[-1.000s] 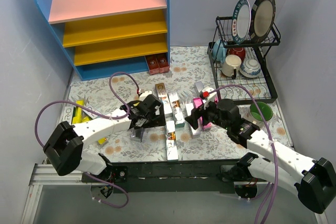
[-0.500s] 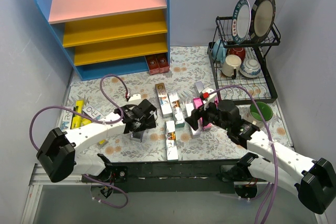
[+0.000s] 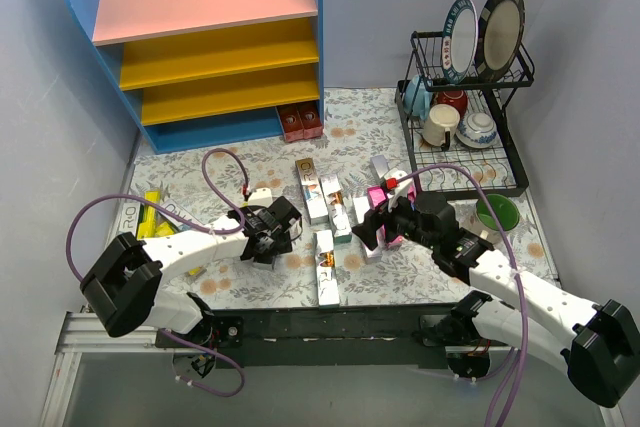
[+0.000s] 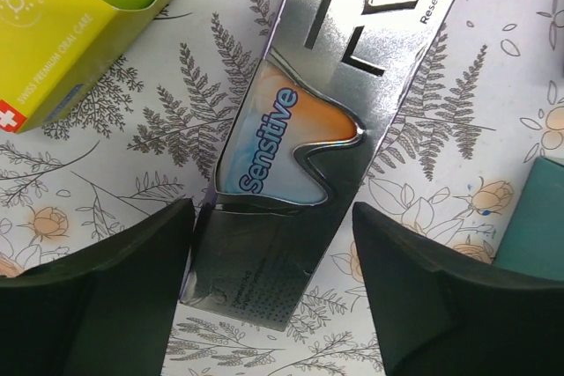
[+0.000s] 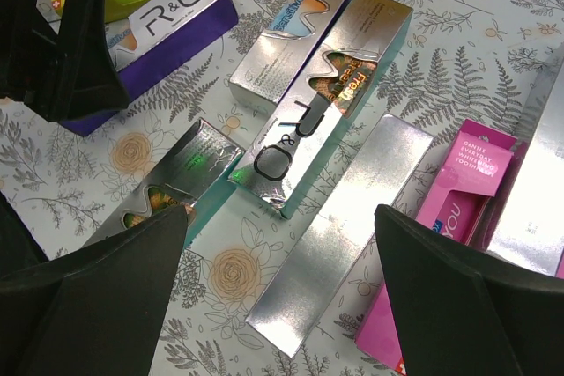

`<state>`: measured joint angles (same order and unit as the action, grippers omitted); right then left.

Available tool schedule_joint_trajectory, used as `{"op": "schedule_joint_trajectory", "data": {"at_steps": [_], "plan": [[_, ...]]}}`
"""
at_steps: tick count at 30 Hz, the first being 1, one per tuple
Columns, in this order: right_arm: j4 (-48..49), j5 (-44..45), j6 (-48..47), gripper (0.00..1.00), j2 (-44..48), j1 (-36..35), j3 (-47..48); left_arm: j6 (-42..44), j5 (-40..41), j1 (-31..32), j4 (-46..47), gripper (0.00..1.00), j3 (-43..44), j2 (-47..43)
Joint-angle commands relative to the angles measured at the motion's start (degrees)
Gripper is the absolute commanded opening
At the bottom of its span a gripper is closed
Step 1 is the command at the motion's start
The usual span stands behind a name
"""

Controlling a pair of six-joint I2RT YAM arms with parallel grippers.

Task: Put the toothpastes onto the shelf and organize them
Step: Pick up the toothpaste from the center of the board, then place the toothpaste on the shelf.

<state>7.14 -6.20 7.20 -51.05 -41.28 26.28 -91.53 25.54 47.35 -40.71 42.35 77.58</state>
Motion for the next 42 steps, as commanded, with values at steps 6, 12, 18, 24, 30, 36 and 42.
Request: {"op": "schedule_joint_trajectory", "data": {"at_steps": [6,12,18,24,30,36,42], "plan": [[3.23,-0.57,-0.35,0.95,-0.37,-0.3,-0.62,0.47,0.56,0.99,1.42,0.47,1.69,-0.94],[3.41,-0.57,-0.43,0.95,-0.46,-0.3,-0.53,1.35,0.39,0.99,0.11,0.36,5.19,-1.73],[2.97,-0.22,-0.96,0.95,0.16,-0.29,-0.27,5.21,4.5,0.64,-6.04,0.27,14.07,-3.75],[2.62,-0.04,-1.4,0.95,0.33,-0.3,0.0,15.84,4.87,-7.6,-5.18,0.19,20.31,-2.08],[2.0,1.36,-2.19,0.95,1.3,-0.29,-0.36,29.63,0.47,-20.96,5.61,0.19,20.67,0.11],[2.53,0.57,-2.89,0.95,1.39,-0.21,-0.53,37.29,-5.5,-33.44,16.0,0.17,20.4,5.28],[3.06,-0.39,-2.98,0.95,2.88,-0.3,-1.32,40.72,-6.73,-39.52,21.01,0.17,24.62,13.81]]}}
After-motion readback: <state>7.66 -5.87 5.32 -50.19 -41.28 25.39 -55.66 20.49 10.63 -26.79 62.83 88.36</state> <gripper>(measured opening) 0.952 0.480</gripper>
